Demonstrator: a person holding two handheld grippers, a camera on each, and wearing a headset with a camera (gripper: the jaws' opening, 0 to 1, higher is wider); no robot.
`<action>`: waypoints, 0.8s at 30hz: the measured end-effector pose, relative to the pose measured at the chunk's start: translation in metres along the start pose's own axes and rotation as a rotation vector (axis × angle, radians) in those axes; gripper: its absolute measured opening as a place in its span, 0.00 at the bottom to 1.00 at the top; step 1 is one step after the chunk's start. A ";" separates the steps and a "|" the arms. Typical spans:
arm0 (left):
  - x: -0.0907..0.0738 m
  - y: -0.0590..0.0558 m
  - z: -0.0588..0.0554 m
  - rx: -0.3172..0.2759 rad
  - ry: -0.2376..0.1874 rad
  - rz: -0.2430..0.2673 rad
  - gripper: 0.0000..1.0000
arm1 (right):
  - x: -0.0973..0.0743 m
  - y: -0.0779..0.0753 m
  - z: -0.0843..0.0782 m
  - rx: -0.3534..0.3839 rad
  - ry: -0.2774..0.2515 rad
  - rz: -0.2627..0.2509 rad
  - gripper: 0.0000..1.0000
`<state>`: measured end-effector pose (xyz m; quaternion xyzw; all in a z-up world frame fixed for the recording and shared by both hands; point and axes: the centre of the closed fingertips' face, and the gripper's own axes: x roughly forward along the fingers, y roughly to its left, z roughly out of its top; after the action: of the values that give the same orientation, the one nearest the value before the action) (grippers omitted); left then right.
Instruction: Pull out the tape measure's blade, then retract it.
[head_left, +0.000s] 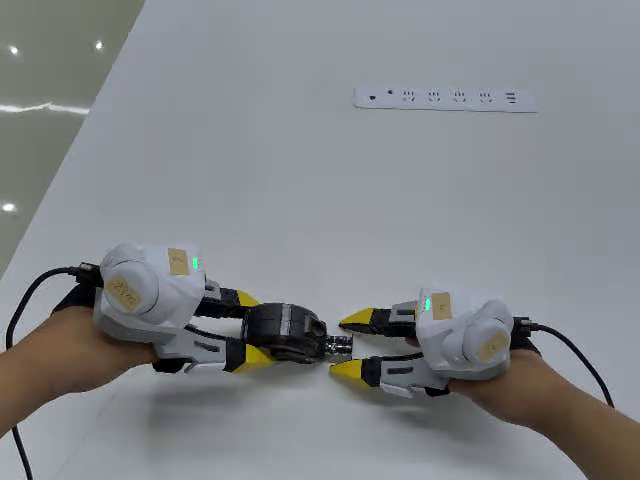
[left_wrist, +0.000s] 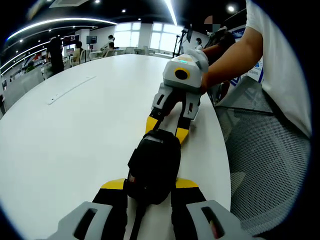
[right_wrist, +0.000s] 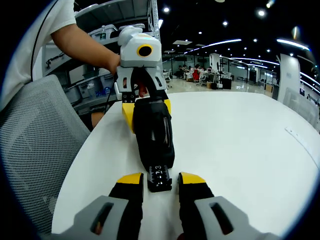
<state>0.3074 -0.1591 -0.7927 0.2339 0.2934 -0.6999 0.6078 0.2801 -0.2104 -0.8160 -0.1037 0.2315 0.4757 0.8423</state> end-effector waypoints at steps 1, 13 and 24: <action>0.000 0.000 0.000 0.000 0.000 0.000 0.31 | 0.001 0.001 0.001 -0.018 0.003 0.002 0.24; 0.000 0.001 0.000 0.001 0.010 -0.004 0.30 | 0.004 0.001 0.003 -0.065 -0.008 0.026 0.16; 0.000 0.000 0.001 0.008 0.023 -0.004 0.30 | 0.005 0.002 0.003 -0.058 -0.009 0.039 0.15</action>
<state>0.3074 -0.1602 -0.7922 0.2440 0.2980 -0.6995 0.6020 0.2816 -0.2047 -0.8156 -0.1214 0.2160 0.4992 0.8303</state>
